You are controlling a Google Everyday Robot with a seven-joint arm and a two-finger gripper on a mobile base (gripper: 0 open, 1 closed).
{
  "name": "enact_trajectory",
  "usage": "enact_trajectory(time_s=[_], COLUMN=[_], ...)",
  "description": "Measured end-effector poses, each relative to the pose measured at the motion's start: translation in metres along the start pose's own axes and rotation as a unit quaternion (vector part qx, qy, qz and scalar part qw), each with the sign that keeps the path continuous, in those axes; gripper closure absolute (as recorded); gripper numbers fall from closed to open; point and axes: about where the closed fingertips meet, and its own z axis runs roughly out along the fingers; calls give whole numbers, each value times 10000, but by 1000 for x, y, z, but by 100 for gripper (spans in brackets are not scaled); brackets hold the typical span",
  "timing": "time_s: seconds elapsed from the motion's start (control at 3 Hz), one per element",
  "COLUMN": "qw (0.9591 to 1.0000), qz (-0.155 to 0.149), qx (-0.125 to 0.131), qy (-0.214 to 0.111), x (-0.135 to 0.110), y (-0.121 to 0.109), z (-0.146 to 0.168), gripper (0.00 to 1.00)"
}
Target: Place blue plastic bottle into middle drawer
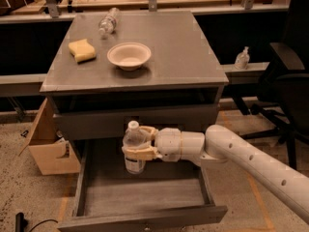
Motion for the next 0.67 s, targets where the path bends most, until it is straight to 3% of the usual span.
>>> enact_trajectory(time_s=[0.33, 0.67], qw=[9998, 9998], qz=[36, -37], qx=[196, 160], qy=[47, 137], x=[37, 73], y=[-1, -7], z=[-6, -7], gripper=[100, 100])
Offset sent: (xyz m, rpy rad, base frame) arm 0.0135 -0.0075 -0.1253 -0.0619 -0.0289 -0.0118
